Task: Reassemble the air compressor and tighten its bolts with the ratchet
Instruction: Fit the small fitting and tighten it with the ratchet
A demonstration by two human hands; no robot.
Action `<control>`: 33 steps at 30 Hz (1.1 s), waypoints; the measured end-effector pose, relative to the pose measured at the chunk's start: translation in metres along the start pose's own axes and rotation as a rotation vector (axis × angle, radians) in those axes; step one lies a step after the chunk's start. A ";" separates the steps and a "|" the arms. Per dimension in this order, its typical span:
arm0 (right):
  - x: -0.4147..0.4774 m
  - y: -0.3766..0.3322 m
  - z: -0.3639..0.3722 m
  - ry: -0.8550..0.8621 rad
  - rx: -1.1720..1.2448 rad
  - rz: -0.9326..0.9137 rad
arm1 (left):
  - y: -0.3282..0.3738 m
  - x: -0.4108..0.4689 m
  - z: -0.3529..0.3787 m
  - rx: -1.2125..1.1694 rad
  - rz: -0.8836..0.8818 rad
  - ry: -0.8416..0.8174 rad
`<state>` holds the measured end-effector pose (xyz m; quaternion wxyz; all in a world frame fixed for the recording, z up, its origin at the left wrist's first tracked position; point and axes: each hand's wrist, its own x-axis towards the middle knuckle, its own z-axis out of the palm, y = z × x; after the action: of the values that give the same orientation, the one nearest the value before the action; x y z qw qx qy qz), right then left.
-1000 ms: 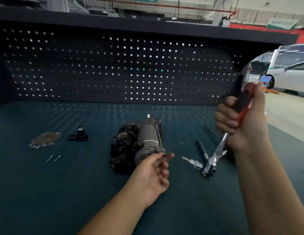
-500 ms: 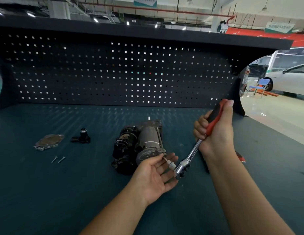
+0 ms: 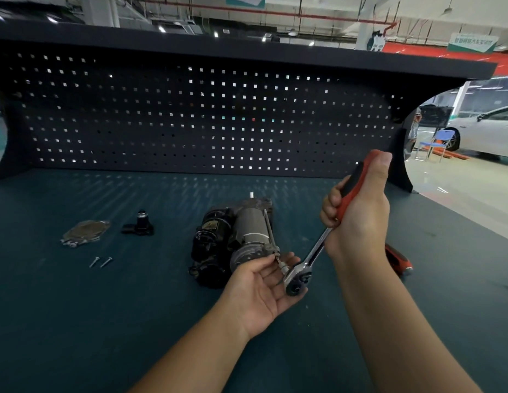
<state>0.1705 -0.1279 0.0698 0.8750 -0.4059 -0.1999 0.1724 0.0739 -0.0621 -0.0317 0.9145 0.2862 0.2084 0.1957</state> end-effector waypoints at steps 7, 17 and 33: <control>-0.022 0.004 0.016 0.002 -0.035 -0.159 | 0.000 -0.001 -0.001 -0.029 0.004 -0.003; -0.029 0.007 0.015 -0.094 -0.107 -0.260 | 0.000 0.001 -0.002 -0.068 -0.017 -0.008; -0.033 0.013 0.035 -0.286 -0.240 -0.293 | 0.008 -0.015 0.001 0.215 -0.159 0.061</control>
<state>0.1234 -0.1125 0.0731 0.7989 -0.4451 -0.3975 0.0745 0.0597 -0.0631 -0.0220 0.8844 0.3591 0.2780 0.1075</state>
